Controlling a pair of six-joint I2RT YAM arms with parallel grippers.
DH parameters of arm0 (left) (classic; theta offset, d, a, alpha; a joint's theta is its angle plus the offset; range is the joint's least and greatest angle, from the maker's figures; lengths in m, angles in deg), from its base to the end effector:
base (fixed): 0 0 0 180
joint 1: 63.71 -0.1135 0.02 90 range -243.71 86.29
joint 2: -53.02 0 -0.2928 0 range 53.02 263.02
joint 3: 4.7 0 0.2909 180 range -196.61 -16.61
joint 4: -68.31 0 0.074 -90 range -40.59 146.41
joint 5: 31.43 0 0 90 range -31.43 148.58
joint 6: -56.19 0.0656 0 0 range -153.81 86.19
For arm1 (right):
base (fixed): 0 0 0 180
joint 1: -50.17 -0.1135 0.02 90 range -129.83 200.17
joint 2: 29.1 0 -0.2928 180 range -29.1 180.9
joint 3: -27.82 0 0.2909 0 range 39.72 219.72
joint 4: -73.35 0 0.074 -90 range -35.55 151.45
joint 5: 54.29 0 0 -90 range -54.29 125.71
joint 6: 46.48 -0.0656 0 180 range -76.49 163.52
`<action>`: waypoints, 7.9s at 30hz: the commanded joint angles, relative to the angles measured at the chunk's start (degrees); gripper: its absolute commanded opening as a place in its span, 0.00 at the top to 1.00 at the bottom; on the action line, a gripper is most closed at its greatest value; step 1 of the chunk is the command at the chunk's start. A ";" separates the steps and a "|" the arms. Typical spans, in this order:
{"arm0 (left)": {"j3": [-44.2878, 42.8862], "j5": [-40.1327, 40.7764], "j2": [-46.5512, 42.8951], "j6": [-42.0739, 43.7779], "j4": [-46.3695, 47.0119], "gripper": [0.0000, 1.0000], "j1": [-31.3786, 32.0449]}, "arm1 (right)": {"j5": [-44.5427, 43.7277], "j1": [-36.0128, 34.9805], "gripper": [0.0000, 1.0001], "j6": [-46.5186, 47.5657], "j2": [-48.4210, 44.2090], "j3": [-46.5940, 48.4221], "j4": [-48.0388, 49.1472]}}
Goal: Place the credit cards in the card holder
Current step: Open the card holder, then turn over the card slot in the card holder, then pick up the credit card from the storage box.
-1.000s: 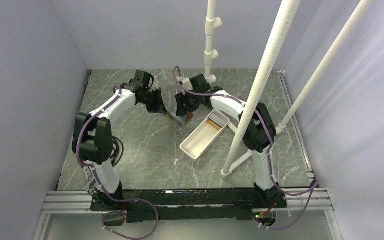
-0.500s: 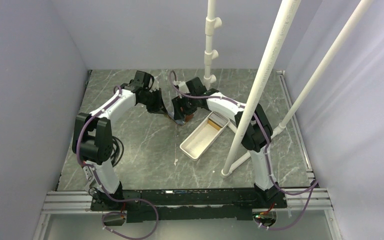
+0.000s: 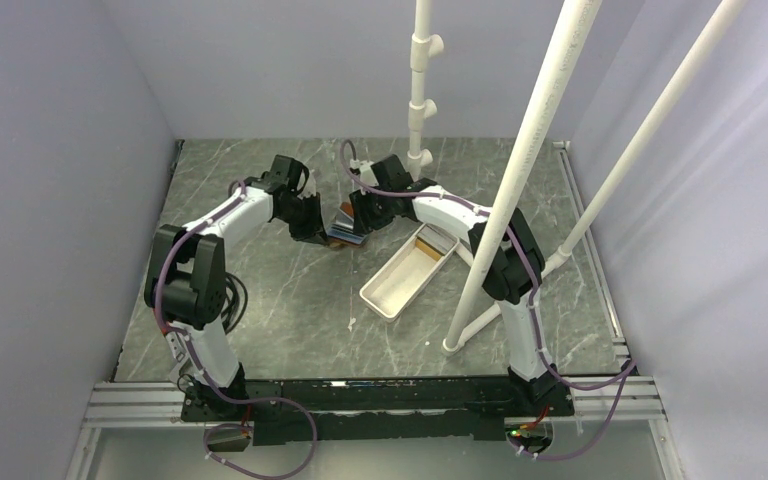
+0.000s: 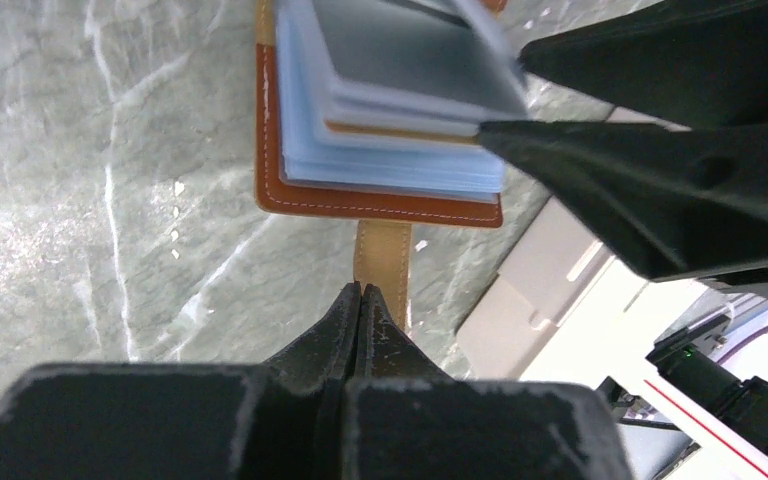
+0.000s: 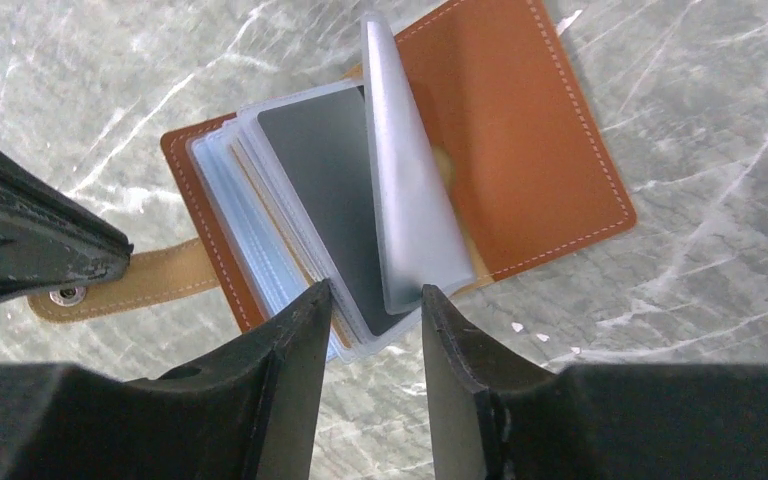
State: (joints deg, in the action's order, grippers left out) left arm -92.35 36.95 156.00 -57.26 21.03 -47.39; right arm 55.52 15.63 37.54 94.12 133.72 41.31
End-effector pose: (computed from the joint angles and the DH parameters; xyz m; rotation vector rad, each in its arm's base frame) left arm 0.4044 -0.1436 0.2021 -0.0430 2.7341 -0.7169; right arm 0.4376 0.3282 0.1689 -0.7720 2.3789 0.7289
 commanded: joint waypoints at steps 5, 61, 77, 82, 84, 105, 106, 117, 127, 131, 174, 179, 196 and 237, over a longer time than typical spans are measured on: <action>3.81 0.65 -1.83 2.58 -2.94 1.00 -0.06 | -9.13 0.82 0.64 -1.82 -0.64 0.93 3.42; 17.18 -19.34 -0.88 -15.10 18.88 0.37 -11.04 | 3.99 -1.16 0.77 -10.28 3.57 -2.67 9.88; 23.13 -21.99 0.77 -17.32 27.28 0.70 -11.04 | 3.33 -1.14 0.79 -9.84 3.68 -2.21 9.40; 23.45 -22.73 0.97 -18.16 30.28 0.77 -11.04 | 3.33 -1.13 0.79 -9.69 3.49 -1.96 9.08; 24.06 -23.67 1.08 -19.51 34.07 0.84 -11.04 | 3.35 -1.21 0.79 -9.47 3.39 -2.14 8.91; 21.78 -27.45 -3.48 -18.76 41.36 1.00 -10.88 | 9.33 -2.17 0.19 -1.62 -4.26 -6.98 12.20; 21.64 -27.61 -3.27 -19.01 41.54 1.00 -10.80 | 9.13 -2.38 0.18 -1.00 -4.27 -7.03 12.15; 20.39 -27.42 -2.62 -18.15 38.85 1.00 -10.43 | 7.59 -3.41 0.12 -0.11 -5.51 -8.56 13.07; 19.70 -26.75 -2.23 -14.97 34.68 1.00 -10.43 | 3.82 -2.85 0.34 -2.94 -6.33 -9.49 14.54; 19.08 -26.75 -1.22 -12.96 31.18 1.00 -10.43 | 5.25 -2.17 0.31 -3.59 -7.26 -10.50 15.68; 2.06 -14.49 7.00 -6.98 8.15 0.90 -1.99 | 9.34 -0.26 0.62 -5.05 -1.52 -1.06 4.07; 10.21 -9.49 6.46 -7.16 11.22 0.94 -1.99 | 14.28 0.04 0.70 -7.50 2.24 -2.99 8.15; 12.41 -1.04 7.41 -6.07 9.07 0.97 -1.99 | 3.96 4.40 0.72 -8.98 1.40 -5.61 5.68; 9.26 -3.09 -0.98 -15.57 12.74 0.26 17.32 | -32.54 4.66 0.15 19.77 -19.81 -17.62 -14.83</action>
State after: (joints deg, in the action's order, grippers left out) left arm -80.13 31.33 156.00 -73.50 32.79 -31.07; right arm 25.64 21.07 56.40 74.32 115.62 24.19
